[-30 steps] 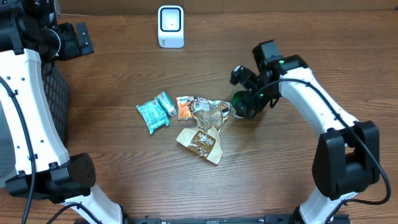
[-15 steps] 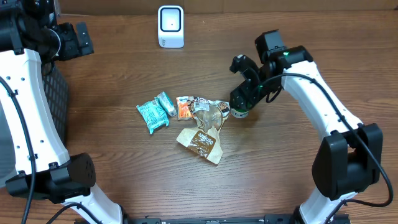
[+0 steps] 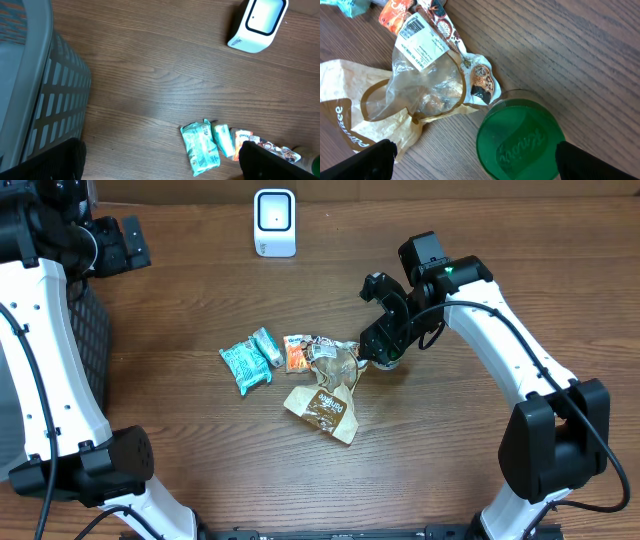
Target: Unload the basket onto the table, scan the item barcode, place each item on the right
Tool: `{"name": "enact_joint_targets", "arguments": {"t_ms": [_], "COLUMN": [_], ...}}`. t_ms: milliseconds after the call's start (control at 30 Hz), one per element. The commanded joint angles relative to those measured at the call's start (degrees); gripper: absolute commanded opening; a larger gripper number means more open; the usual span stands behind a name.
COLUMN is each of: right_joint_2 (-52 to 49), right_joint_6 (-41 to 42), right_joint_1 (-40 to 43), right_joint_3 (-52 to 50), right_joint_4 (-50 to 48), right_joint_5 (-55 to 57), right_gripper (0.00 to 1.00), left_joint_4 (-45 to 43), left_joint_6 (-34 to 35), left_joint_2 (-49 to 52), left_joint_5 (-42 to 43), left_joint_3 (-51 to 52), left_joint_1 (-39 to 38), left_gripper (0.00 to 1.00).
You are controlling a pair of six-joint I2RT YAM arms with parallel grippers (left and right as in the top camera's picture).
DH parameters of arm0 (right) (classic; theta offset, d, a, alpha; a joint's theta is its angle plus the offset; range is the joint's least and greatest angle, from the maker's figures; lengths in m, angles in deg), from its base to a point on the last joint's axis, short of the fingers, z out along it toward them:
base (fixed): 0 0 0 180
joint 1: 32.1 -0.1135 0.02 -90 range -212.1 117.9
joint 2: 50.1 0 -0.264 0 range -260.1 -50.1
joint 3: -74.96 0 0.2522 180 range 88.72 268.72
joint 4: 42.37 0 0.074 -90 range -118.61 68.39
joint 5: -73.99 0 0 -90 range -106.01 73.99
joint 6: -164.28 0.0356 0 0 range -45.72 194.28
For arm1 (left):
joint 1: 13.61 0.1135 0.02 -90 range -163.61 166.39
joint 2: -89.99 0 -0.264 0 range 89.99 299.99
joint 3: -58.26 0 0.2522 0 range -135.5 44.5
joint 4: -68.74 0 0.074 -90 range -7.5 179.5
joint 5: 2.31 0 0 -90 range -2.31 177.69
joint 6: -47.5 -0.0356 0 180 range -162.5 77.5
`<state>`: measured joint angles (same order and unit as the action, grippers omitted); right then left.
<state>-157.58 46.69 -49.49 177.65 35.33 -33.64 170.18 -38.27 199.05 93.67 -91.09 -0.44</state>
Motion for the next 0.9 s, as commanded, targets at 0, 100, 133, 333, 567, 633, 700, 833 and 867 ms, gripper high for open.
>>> {"name": "enact_joint_targets", "arguments": {"t_ms": [0, 100, 133, 333, 567, 633, 700, 833, 867], "right_joint_2": [0.1, 0.1, 0.1, 0.1, 0.1, 0.1, 0.1, 0.0, 0.0], "right_joint_6": [3.9, 3.8, 3.8, 3.9, 3.8, 3.8, 3.8, 3.8, 3.8], "right_joint_1": [0.0, 0.0, 0.0, 0.0, 0.0, 0.0, 0.0, 0.0, 0.0], "right_joint_3": [1.1, 1.1, 1.1, 1.1, 1.1, 1.1, 1.1, 1.1, 1.0], "right_joint_4": [-0.3, -0.4, -0.4, -0.4, -0.4, -0.4, -0.5, -1.1, -1.4], "right_joint_5": [-2.0, -3.1, -3.0, -1.3, 0.0, 0.1, 1.0, 2.4, 2.6], "right_gripper": [1.00, 1.00, 1.00, 0.96, 0.95, 0.95, 0.95, 0.95, 0.95], "left_joint_4": [-0.1, 0.0, 0.0, 0.0, -0.1, -0.1, -0.1, -0.1, 0.0], "left_joint_6": [-1.0, -1.0, -1.0, -1.0, -1.0, -1.0, -1.0, -1.0, -1.0], "left_joint_2": [-0.7, -0.7, -0.7, -0.7, -0.7, -0.7, -0.7, -0.7, -0.7], "left_joint_5": [0.7, 0.7, 0.7, 0.7, 0.7, 0.7, 0.7, 0.7, 0.6], "left_joint_3": [-0.5, -0.5, -0.5, -0.5, -0.5, -0.5, -0.5, -0.5, -0.5], "left_joint_1": [-0.1, -0.1, -0.1, -0.1, -0.1, -0.1, -0.1, -0.1, -0.1], "left_gripper": [1.00, 0.99, 1.00, 1.00, 1.00, 0.99, 1.00, 1.00, 0.99]}}
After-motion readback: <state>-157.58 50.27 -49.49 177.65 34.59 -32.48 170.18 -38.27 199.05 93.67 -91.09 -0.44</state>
